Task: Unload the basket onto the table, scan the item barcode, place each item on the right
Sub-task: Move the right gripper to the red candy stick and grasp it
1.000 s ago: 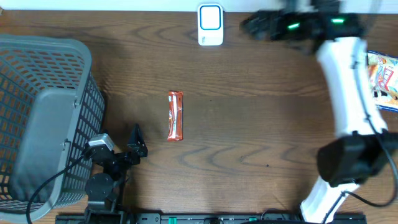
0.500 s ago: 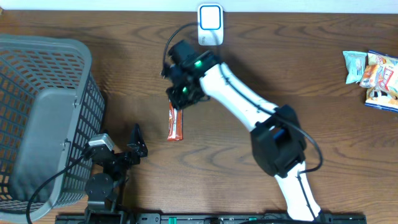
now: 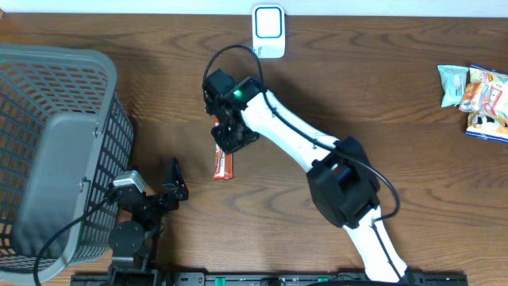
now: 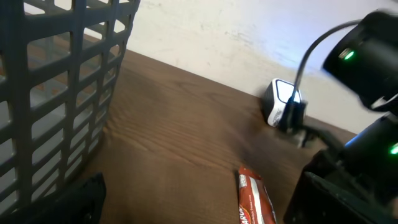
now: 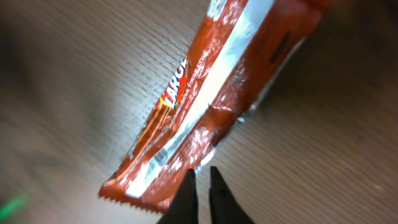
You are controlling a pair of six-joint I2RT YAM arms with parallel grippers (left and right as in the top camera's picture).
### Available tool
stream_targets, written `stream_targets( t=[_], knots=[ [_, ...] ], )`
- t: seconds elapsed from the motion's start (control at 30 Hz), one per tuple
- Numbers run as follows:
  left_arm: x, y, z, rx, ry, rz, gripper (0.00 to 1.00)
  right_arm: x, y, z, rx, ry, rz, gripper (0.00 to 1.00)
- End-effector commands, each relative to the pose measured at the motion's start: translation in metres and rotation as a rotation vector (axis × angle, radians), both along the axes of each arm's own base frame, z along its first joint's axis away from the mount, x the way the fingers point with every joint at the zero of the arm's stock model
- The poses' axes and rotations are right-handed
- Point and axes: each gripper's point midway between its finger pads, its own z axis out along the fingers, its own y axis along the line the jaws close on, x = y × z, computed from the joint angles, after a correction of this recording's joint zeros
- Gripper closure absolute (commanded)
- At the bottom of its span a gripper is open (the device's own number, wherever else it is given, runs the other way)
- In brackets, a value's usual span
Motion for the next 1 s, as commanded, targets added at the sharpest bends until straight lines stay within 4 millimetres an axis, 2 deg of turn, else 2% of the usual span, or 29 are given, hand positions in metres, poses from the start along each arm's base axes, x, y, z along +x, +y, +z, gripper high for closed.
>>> stream_targets(
  t=[0.0,0.2,0.43,0.53,0.77,0.9,0.97],
  knots=[
    [-0.001,0.003,-0.018,0.003,0.051,0.014,0.02,-0.009,0.0,-0.025,-0.048,0.035,0.005,0.99],
    [-0.001,0.003,-0.018,0.003,0.051,0.015,0.02,-0.005,0.001,-0.025,-0.046,0.02,0.008,0.99],
    [-0.001,0.003,-0.018,0.003,0.051,0.014,0.02,0.002,0.002,0.01,-0.002,-0.025,-0.002,0.99],
    [-0.001,0.003,-0.018,0.003,0.051,0.014,0.02,0.005,0.008,0.015,0.021,-0.047,0.002,0.96],
    [-0.001,0.003,-0.018,0.003,0.051,0.015,0.02,0.007,0.021,-0.004,0.032,-0.063,0.017,0.89],
    [-0.001,0.003,-0.018,0.003,0.051,0.014,0.02,0.01,0.021,-0.01,0.025,-0.071,0.016,0.87],
    [-0.001,0.003,-0.018,0.003,0.051,0.014,0.02,0.018,0.018,-0.012,0.005,-0.106,0.008,0.86]
  ],
)
